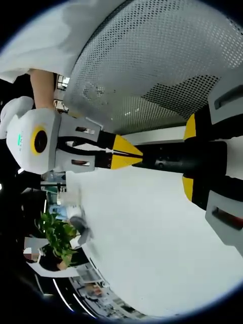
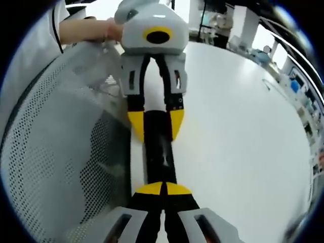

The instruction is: Press the specified remote control buttons in sequence, fully releasing each button before pressing the next.

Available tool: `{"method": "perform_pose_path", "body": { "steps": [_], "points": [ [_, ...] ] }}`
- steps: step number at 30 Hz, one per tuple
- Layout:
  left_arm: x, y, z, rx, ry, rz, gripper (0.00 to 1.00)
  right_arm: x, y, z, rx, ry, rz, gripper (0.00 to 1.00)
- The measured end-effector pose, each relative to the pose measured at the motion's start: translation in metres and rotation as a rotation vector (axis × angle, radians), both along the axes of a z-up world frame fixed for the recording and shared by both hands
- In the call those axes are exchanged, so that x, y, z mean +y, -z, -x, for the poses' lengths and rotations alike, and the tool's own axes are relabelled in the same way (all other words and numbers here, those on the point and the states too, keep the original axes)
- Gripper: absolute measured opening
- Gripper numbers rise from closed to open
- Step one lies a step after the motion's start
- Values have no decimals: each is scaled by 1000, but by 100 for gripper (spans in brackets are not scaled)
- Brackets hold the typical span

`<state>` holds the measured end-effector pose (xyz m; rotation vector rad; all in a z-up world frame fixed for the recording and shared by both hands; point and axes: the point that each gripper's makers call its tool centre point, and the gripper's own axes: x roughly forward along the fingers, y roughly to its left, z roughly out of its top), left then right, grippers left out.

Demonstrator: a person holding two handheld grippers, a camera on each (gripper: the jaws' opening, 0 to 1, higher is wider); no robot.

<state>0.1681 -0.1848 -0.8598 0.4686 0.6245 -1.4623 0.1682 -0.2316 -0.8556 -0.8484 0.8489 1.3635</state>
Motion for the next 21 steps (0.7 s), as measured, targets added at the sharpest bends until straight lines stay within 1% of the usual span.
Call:
{"method": "perform_pose_path", "body": {
  "steps": [5, 9, 11, 13, 16, 21],
  "points": [
    [0, 0, 0, 0, 1, 0, 24, -1, 0, -1, -5, -7, 8, 0],
    [0, 0, 0, 1, 0, 1, 24, -2, 0, -1, 2, 29, -24, 0],
    [0, 0, 0, 0, 0, 1, 24, -2, 0, 0, -9, 36, -39, 0],
    [0, 0, 0, 0, 0, 1, 24, -2, -1, 1, -45, 6, -51, 0],
    [0, 0, 0, -1, -1, 0, 24, -1, -2, 1, -54, 19, -71, 0],
    [0, 0, 0, -14, 6, -3, 24, 1, -3, 2, -14, 83, -120, 1]
  ]
}}
